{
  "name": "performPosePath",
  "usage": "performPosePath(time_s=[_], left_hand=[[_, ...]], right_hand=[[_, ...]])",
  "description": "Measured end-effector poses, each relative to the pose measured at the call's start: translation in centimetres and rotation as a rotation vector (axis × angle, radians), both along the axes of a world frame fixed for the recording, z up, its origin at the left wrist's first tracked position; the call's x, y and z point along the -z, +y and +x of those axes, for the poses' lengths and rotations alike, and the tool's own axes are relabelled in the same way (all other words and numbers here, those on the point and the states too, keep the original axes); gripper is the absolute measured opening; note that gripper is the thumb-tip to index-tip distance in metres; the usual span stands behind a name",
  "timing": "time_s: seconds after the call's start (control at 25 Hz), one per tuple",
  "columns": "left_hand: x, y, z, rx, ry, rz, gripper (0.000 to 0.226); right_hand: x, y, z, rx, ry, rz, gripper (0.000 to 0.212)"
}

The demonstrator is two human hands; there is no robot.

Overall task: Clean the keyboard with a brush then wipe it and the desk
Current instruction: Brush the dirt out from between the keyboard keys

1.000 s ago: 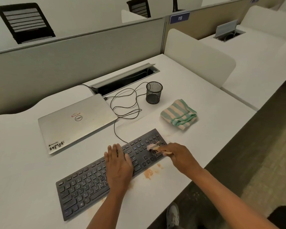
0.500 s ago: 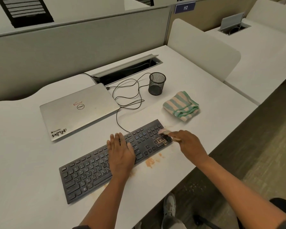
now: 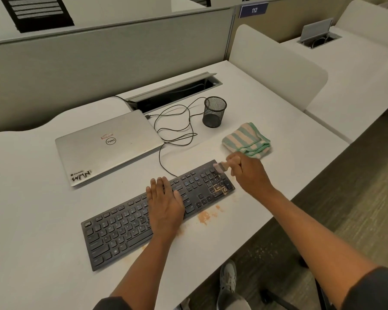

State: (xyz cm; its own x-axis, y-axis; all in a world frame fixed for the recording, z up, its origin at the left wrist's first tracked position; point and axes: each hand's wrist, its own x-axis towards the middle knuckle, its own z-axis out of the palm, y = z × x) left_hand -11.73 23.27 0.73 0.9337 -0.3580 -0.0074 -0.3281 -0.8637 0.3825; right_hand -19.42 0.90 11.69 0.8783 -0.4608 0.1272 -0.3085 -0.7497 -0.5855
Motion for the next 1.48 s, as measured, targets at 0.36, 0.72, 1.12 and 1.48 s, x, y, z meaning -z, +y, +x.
performPosePath(time_s=[0.36,0.72,1.12,1.48], left_hand=[[-0.1,0.1,-0.1,0.003,0.003,-0.002,0.063],[0.0,0.1,0.0,0.004,0.006,0.005,0.062],[0.0,0.0,0.0,0.005,0.01,0.012,0.063],[0.1,0.0,0.0,0.003,0.012,0.023,0.064]], right_hand=[[-1.4,-1.2,3.4,-0.002,0.433,-0.017,0.024],[-1.2,-1.4,3.9,-0.023,0.252,0.045,0.023],[-0.8,-2.1,1.7,0.045,0.222,0.108,0.025],[-1.3,0.0,-3.5,-0.04,0.091,0.186,0.026]])
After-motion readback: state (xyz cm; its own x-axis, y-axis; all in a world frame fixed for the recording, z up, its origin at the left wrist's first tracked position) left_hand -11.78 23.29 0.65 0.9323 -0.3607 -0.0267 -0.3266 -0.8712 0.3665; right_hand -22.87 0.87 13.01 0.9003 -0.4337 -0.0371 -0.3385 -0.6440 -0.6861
